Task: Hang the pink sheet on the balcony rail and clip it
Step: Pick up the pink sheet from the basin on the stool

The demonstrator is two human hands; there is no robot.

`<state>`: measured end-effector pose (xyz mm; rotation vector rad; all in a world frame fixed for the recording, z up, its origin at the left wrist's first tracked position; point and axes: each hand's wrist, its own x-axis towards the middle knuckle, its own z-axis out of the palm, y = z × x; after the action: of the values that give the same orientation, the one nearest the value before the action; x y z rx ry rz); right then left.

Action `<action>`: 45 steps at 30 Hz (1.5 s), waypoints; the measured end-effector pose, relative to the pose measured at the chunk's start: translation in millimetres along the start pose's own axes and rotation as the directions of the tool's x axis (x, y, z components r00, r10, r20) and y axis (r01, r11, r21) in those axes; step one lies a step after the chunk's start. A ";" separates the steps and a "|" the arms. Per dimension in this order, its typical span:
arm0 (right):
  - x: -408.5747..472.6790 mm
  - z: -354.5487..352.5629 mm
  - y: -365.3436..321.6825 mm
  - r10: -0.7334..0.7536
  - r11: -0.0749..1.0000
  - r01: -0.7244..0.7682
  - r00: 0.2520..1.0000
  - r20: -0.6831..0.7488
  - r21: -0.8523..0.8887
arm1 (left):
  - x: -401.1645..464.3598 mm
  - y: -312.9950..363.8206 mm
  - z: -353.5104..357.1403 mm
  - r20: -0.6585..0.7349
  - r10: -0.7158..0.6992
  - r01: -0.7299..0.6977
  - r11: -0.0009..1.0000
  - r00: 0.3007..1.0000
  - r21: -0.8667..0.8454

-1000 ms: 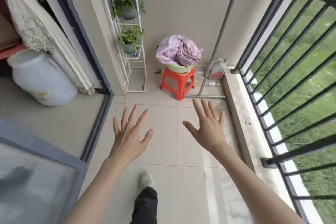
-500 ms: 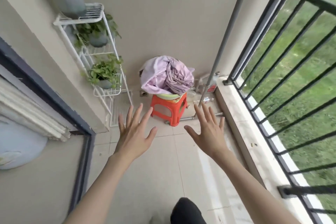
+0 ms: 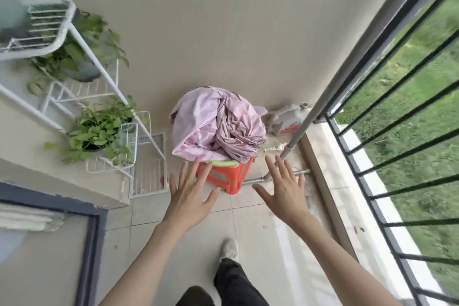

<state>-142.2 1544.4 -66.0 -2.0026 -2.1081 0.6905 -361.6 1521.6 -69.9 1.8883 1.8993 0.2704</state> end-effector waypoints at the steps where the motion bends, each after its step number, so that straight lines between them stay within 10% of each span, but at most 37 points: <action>1: 18.6 -1.0 3.0 0.009 1.000 -0.009 1.000 0.010 -0.002 | 16.4 0.7 4.1 0.017 -0.010 0.010 1.000 1.000 -0.010; 14: 227.0 89.4 61.4 0.181 0.979 -0.195 0.965 0.191 0.058 | 208.6 -43.7 121.0 0.376 -0.269 0.434 0.762 0.887 -0.480; 21: 323.7 154.8 104.2 0.451 0.816 -0.481 0.877 0.167 0.321 | 327.2 -70.2 205.3 0.592 -0.446 0.736 0.311 0.672 -0.601; 29: 350.0 168.9 106.8 0.450 0.615 -0.545 0.836 0.314 0.570 | 369.2 -37.8 239.3 0.729 -0.423 0.727 -0.203 0.539 -0.656; 39: 326.2 105.5 53.7 0.345 0.350 -0.594 0.800 0.490 0.724 | 372.6 -2.8 156.9 0.592 -0.451 0.653 -0.028 0.667 -0.757; 45: 336.9 52.4 15.7 0.246 0.578 -0.412 0.911 0.331 0.704 | 379.1 7.7 73.8 0.391 -0.493 0.546 0.219 0.777 -0.809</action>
<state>-181.9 1861.3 -186.4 -1.8267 -1.1173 1.5886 -309.1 1882.6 -197.1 0.4415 1.6494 0.8138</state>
